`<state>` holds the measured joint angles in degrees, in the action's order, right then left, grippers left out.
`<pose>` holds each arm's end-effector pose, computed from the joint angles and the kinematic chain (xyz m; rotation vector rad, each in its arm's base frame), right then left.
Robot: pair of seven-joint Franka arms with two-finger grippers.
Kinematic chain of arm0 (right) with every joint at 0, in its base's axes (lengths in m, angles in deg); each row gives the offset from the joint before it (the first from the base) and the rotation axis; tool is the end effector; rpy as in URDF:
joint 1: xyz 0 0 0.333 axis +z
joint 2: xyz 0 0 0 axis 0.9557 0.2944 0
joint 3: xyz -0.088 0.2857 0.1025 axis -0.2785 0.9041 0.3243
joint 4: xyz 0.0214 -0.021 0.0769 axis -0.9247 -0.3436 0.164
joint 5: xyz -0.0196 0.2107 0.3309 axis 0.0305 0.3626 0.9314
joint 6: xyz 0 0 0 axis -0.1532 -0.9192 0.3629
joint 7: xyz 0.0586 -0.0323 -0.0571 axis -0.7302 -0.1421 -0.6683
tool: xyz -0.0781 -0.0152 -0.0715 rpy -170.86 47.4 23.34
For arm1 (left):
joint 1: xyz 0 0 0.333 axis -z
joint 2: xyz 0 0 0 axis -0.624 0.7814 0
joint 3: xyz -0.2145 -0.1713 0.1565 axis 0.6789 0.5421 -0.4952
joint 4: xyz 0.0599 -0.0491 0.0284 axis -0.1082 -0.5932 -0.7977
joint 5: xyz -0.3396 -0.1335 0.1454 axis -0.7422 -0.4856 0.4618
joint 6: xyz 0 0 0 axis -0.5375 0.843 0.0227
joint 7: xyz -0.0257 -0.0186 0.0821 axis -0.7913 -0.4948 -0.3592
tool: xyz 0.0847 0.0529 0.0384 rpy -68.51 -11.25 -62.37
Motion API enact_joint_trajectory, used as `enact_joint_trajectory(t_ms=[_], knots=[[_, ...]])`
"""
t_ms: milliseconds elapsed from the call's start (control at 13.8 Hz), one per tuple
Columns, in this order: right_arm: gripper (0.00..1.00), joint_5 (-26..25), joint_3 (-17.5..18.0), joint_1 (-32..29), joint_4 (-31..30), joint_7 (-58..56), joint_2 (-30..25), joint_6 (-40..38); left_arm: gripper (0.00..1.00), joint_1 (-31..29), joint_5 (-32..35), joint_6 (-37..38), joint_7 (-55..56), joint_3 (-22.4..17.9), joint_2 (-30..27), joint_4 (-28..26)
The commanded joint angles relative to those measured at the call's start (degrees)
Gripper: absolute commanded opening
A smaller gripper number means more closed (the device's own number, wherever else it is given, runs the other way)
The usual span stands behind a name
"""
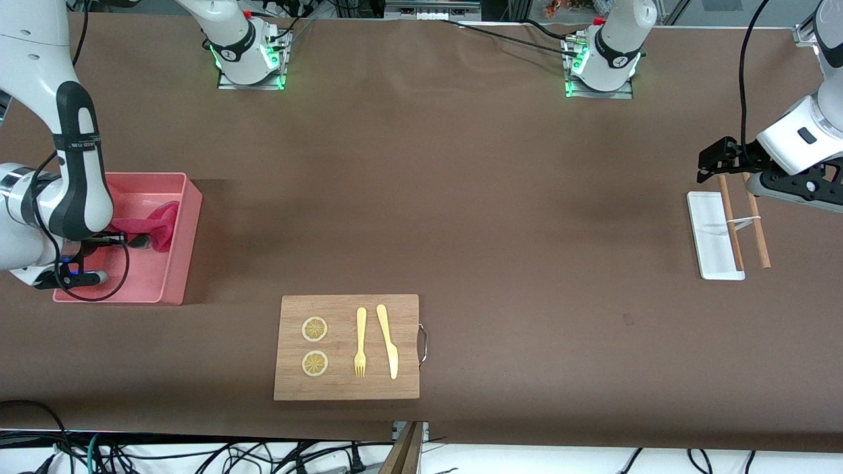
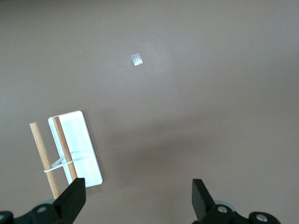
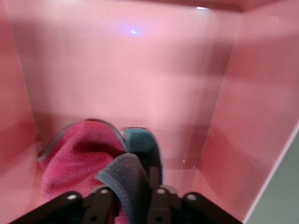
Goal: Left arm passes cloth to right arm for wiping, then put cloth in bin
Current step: 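Open the right gripper to drop the cloth and lift away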
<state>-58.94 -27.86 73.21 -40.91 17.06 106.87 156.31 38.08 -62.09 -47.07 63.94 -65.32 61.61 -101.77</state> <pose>0.6333 -0.1764 0.2557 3.0122 0.1222 -0.4996 0.5652 -0.0071 0.5662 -3.1148 0.3682 0.0612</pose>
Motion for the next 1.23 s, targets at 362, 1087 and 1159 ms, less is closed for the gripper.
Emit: enact_joint_trajectory(t_ms=[362, 1087, 1159], knots=[[1.00, 2.3, 1.0, 0.4, 10.5, 0.3, -8.7, -18.1, 1.00, -0.4, 1.2, 0.6, -1.0, 0.4, 0.1, 0.6], [1.00, -2.2, 17.2, -1.1, 8.8, 17.4, -29.5, -26.0, 1.00, -0.4, 1.2, 0.7, -1.0, 0.3, 0.1, 0.6], [1.00, -2.2, 17.8, -1.2, 8.2, 17.5, -31.4, -25.7, 1.00, -0.4, 1.2, 0.7, -1.0, 0.3, 0.1, 0.6]])
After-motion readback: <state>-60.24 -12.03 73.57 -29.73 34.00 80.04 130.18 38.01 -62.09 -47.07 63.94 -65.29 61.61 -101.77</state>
